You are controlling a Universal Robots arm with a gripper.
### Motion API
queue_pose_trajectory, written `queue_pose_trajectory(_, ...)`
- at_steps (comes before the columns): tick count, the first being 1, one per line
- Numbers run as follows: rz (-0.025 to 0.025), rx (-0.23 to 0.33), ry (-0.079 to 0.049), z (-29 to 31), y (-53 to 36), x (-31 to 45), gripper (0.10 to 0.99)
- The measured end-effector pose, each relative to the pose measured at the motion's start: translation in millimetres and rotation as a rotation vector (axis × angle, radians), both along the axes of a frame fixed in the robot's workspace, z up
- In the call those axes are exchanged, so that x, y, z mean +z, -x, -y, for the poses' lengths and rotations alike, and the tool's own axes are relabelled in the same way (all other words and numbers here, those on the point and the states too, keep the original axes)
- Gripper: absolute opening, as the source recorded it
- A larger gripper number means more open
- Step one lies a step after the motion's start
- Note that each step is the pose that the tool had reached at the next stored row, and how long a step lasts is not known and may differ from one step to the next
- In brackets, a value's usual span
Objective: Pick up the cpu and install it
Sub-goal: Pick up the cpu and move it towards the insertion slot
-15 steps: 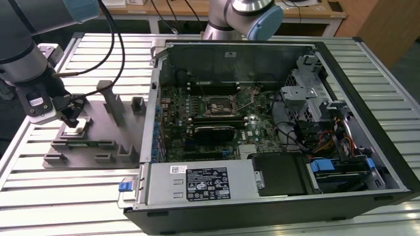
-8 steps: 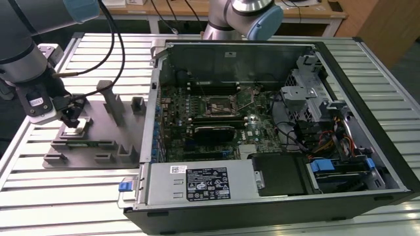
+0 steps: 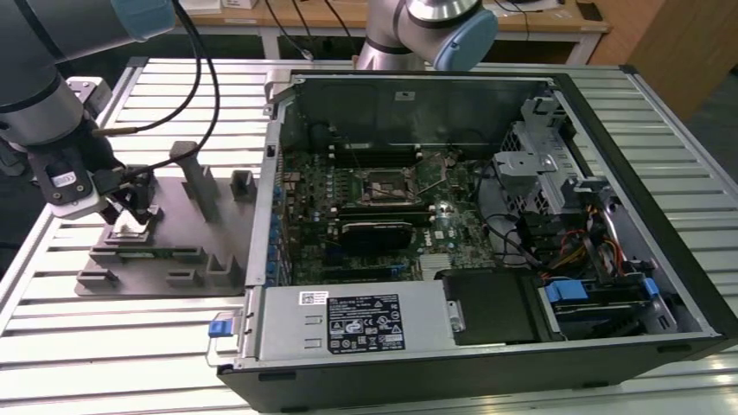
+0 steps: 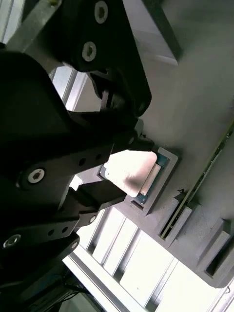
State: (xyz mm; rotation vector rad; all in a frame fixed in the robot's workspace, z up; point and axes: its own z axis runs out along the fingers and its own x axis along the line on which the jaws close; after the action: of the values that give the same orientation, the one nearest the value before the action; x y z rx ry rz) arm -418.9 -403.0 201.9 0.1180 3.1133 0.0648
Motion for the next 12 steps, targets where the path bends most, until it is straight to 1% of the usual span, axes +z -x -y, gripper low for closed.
queue_pose_trajectory(1,0.0000,0.000,0.000,0.0,0.0,0.0,0.525)
queue_pose_trajectory(2,0.0005,0.000,0.000,-0.1,-0.1,-2.5,0.761)
queue_pose_trajectory(3,0.0002,0.000,0.000,0.0,-0.1,-3.4,0.761)
queue_pose_trajectory(4,-0.0001,0.000,0.000,0.0,0.0,-3.4,0.824)
queue_pose_trajectory(5,-0.0003,0.000,0.000,0.0,0.0,-3.4,0.824)
queue_pose_trajectory(6,-0.0001,0.000,0.000,0.0,0.0,-6.2,0.824)
queue_pose_trajectory(12,0.0003,0.000,0.000,0.0,-0.1,-7.0,0.824)
